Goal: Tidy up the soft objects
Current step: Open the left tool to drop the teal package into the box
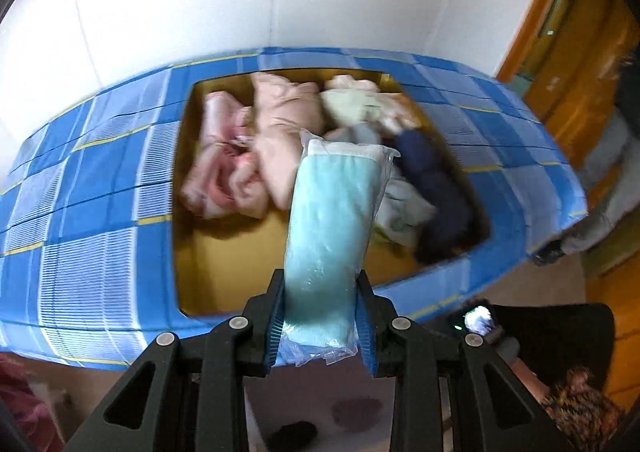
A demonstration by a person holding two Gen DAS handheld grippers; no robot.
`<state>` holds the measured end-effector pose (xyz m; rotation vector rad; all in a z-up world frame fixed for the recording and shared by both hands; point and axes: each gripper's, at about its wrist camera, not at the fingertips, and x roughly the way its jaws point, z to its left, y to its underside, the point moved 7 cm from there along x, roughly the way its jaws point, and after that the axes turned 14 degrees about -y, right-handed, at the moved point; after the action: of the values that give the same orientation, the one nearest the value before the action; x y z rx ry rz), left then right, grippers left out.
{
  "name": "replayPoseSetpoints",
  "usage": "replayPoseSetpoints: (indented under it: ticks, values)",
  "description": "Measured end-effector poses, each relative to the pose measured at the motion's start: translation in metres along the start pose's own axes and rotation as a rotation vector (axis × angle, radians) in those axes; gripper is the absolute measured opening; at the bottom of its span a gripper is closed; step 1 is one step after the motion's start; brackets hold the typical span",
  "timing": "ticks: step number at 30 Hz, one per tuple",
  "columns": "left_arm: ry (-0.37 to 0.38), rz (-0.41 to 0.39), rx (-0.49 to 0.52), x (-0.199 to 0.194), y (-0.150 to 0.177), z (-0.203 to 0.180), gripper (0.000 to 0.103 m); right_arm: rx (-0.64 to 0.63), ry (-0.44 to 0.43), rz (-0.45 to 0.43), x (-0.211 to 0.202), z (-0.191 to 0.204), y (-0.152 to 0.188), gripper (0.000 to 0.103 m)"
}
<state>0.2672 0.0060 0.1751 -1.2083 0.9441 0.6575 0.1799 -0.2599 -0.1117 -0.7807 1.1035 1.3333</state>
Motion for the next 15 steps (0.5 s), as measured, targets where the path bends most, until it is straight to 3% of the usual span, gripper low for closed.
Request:
replayPoseSetpoints:
  ticks: [8, 15]
  values:
    - [-0.071, 0.082, -0.058, 0.036, -0.010, 0.025, 0.032, 0.006, -0.020, 0.000, 0.002, -0.006, 0.002, 0.064]
    - [-0.168, 0.116, -0.025, 0.053, -0.008, 0.035, 0.034, 0.010, -0.028, 0.002, 0.003, -0.010, 0.001, 0.064]
